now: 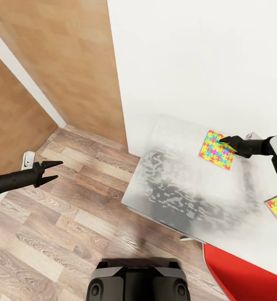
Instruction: Put all the toys in the child's room - the three board games (two on the bed and one on the table), the two jigsaw puzzles on the table, and the tennis ball on the table - inside the toy box on the table in the child's room.
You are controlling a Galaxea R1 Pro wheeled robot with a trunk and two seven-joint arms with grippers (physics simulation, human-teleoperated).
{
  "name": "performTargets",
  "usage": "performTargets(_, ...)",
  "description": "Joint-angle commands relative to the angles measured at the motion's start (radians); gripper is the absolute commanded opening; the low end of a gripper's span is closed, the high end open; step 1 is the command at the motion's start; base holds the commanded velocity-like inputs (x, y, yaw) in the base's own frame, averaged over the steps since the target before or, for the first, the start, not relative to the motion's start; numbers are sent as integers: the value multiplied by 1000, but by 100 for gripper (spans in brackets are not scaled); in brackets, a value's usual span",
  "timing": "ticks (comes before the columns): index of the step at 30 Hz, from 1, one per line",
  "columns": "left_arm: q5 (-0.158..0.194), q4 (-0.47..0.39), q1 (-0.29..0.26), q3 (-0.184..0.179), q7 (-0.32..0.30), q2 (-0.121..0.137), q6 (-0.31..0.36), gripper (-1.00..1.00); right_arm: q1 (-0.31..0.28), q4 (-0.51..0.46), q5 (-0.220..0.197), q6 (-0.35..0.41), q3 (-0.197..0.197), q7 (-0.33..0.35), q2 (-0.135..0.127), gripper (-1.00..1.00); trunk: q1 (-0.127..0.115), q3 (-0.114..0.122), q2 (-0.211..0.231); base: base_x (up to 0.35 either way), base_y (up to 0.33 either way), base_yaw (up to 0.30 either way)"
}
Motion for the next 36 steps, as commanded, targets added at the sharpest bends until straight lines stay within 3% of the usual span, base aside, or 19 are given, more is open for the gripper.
performTargets(1, 10, -1, -1, 1, 10, 0, 4, 100, -1, -1, -10, 0, 4, -10, -1, 100, 1, -1, -2, 0, 0, 15)
performTargets(9, 10, -1, -1, 1, 10, 0, 4, 100, -1, -1, -11, 0, 4, -10, -2, 100, 1, -1, -2, 0, 0, 120)
performTargets(36, 9, -1, -1, 1, 10, 0, 4, 100, -1, -4, -12, 0, 4, -10, -4, 100, 1, -1, -2, 0, 0, 251)
